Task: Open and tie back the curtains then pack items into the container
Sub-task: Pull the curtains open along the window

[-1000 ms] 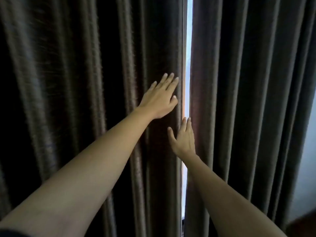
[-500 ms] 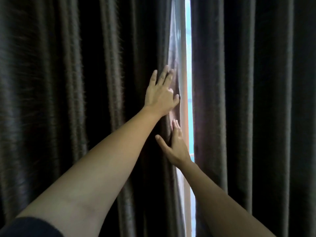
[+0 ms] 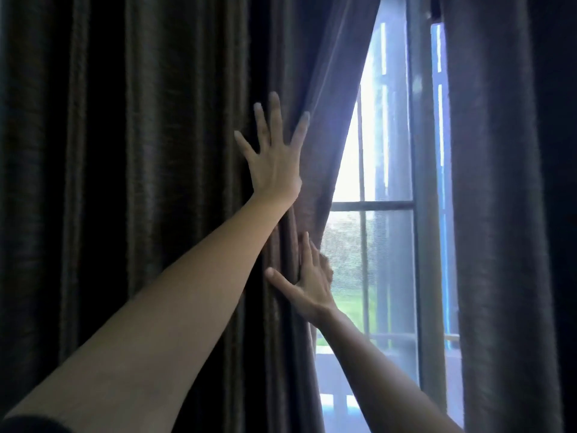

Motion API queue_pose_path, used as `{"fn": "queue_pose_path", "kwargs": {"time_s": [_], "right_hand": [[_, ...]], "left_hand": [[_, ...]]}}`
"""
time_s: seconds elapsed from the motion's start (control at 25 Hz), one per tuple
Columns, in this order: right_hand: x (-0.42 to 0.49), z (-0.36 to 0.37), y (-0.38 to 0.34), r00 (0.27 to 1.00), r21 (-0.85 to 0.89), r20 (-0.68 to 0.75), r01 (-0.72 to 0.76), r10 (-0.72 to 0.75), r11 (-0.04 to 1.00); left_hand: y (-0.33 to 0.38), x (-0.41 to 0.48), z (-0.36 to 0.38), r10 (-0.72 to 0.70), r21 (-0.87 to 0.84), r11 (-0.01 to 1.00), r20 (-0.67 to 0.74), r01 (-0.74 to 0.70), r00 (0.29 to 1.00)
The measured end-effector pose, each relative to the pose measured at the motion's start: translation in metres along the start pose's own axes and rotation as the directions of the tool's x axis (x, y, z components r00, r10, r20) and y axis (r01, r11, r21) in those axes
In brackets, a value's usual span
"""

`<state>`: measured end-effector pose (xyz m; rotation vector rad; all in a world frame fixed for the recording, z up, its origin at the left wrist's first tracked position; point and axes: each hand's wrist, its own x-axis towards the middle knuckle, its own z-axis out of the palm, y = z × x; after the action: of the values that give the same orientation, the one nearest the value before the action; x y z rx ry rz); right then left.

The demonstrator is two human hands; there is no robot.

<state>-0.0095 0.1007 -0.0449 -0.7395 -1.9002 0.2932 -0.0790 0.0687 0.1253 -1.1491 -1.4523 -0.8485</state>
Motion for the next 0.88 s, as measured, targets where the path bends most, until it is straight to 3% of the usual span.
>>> {"fn": "queue_pose_path", "kwargs": {"time_s": [0.12, 0.28, 0.6, 0.88], "right_hand": [[0.011, 0.019, -0.006, 0.997, 0.094, -0.020, 0.075, -0.073, 0.993], [0.025, 0.043, -0.022, 0.997, 0.286, 0.043, 0.045, -0.059, 0.957], [0.049, 0.101, -0.069, 0.990, 0.280, 0.118, 0.041, -0.077, 0.959], [0.065, 0.176, -0.128, 0.988, 0.325, 0.116, 0.058, -0.100, 0.944]], "left_hand": [[-0.029, 0.006, 0.000, -0.075, 0.000, 0.997, 0.029, 0.075, 0.997], [-0.058, 0.011, 0.002, -0.121, 0.035, 0.992, 0.067, 0.119, 0.990], [-0.140, 0.012, -0.004, -0.300, -0.083, 0.948, 0.078, 0.306, 0.951], [-0.233, 0.010, -0.006, -0.365, -0.081, 0.927, 0.040, 0.367, 0.930]]}}
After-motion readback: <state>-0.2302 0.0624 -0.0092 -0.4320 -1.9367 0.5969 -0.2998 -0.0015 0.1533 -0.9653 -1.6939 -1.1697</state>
